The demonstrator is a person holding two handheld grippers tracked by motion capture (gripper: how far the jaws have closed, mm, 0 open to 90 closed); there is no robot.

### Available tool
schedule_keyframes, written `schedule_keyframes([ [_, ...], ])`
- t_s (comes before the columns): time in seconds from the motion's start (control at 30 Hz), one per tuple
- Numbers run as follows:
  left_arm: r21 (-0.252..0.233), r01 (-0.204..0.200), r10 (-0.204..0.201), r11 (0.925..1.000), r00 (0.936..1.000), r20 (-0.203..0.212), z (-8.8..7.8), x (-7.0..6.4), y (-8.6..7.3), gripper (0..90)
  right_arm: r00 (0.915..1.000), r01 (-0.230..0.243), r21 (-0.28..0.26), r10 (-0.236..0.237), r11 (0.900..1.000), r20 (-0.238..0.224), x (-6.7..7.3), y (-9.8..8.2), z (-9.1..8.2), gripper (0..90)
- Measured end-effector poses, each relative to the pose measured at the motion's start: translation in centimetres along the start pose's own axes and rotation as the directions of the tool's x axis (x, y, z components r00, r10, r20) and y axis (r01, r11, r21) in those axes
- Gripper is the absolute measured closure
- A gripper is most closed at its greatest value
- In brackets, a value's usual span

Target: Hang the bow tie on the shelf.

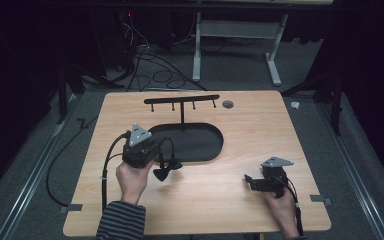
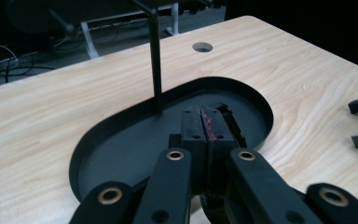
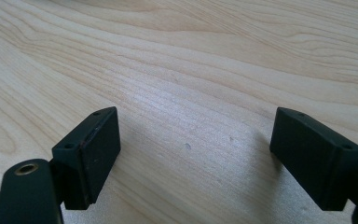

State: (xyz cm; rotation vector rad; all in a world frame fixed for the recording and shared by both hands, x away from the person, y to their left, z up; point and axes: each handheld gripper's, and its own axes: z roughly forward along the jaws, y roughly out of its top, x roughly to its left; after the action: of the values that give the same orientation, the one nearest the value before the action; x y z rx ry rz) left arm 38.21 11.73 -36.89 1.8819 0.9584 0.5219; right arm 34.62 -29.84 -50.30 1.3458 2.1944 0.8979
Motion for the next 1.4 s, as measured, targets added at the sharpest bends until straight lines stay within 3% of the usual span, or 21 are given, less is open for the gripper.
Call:
schedule_keyframes([
  [0.63,-0.001,-0.001,0.001,1.0000,0.9999,0.011,2.0,0.8,2.9,89.4,1.0000,-0.001,0.000,0.001,1.000,0.000,0.0,0.0,0.0,17.2],
  [1.03,0.001,-0.023,0.023,0.9997,0.9996,-0.016,3.7,1.2,5.3,89.3,1.0000,-0.001,0.000,0.001,1.000,0.000,0.0,0.0,0.0,17.2],
  [1.4,-0.015,-0.017,0.016,0.9997,0.9992,-0.036,5.0,1.6,6.6,89.2,1.0000,-0.001,0.000,0.001,1.000,0.000,0.0,0.0,0.0,17.2],
])
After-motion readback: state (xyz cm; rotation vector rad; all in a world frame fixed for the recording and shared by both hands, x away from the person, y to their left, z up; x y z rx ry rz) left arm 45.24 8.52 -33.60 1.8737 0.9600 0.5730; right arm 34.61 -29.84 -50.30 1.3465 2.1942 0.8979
